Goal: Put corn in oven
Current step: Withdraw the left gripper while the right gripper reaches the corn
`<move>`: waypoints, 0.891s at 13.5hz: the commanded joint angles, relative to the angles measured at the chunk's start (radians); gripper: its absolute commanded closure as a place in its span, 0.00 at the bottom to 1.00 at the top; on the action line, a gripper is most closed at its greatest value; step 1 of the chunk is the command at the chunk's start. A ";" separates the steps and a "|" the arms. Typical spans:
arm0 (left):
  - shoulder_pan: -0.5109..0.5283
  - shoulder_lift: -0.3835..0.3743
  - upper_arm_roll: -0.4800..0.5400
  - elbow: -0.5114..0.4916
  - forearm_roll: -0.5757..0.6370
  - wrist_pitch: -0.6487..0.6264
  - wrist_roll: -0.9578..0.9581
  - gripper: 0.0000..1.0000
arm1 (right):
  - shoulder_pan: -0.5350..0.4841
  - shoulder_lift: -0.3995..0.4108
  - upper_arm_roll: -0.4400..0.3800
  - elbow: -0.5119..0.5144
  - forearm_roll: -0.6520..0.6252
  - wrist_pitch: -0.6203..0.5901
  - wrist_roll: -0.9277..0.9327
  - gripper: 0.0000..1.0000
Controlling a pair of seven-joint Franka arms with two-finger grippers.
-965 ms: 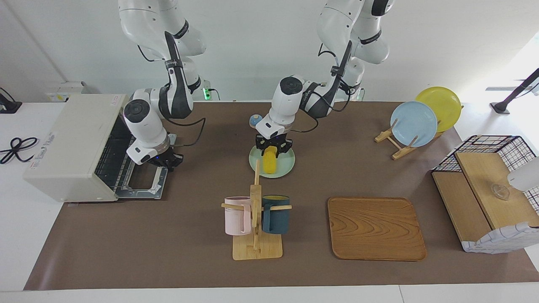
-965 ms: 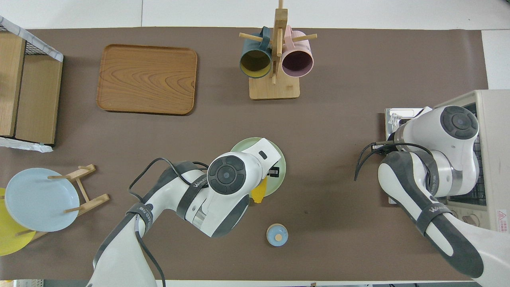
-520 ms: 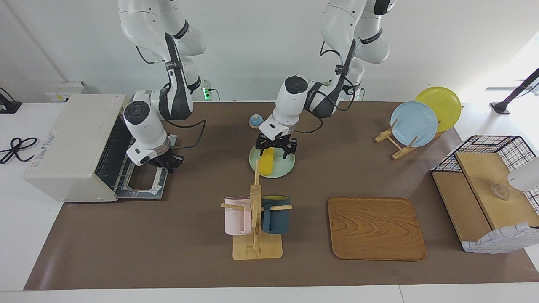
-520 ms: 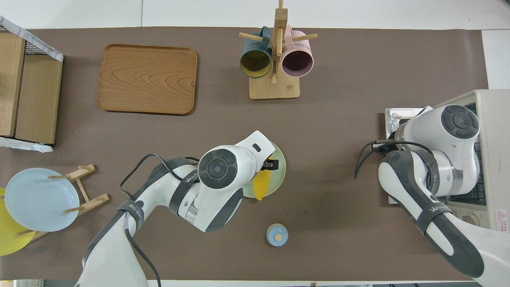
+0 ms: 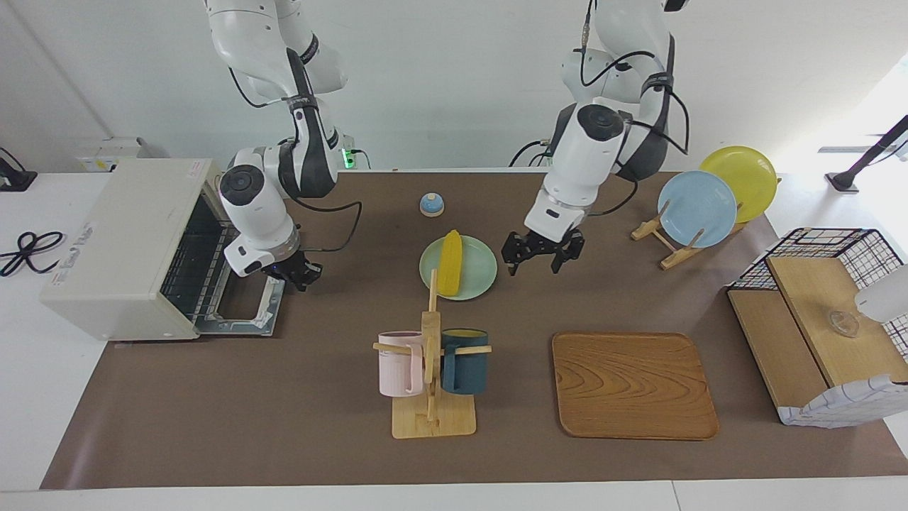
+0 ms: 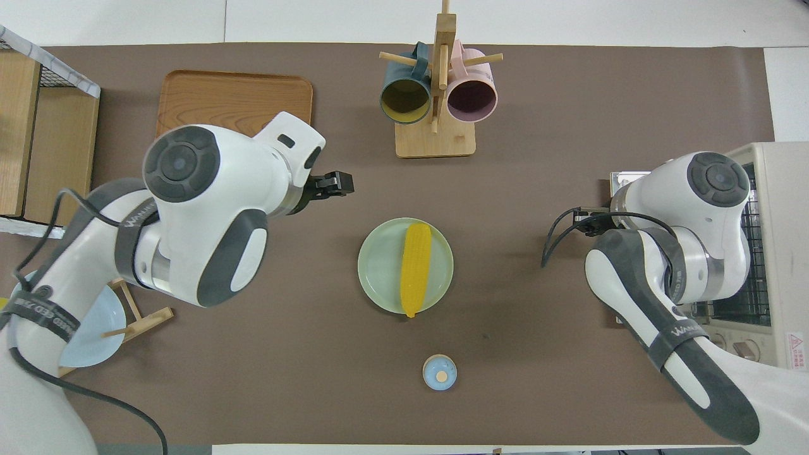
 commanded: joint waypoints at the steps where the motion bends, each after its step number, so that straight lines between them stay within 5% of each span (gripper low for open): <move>1: 0.109 -0.014 -0.009 0.070 0.031 -0.102 0.079 0.00 | 0.018 -0.053 0.006 0.081 0.034 -0.151 0.055 0.99; 3: 0.211 -0.048 -0.011 0.085 0.031 -0.142 0.214 0.00 | 0.018 -0.105 0.040 0.091 0.039 -0.228 0.127 0.80; 5: 0.284 -0.088 -0.011 0.085 0.031 -0.194 0.337 0.00 | 0.017 -0.135 0.071 0.092 0.039 -0.222 0.120 0.39; 6: 0.312 -0.103 -0.011 0.085 0.031 -0.216 0.374 0.00 | 0.018 -0.160 0.079 0.094 0.037 -0.222 0.120 0.36; 8: 0.331 -0.134 -0.009 0.085 0.031 -0.268 0.385 0.00 | 0.039 -0.206 0.121 0.092 0.037 -0.237 0.130 0.00; 12: 0.347 -0.193 -0.009 0.085 0.031 -0.363 0.385 0.00 | 0.169 -0.194 0.148 0.129 0.037 -0.225 0.264 0.00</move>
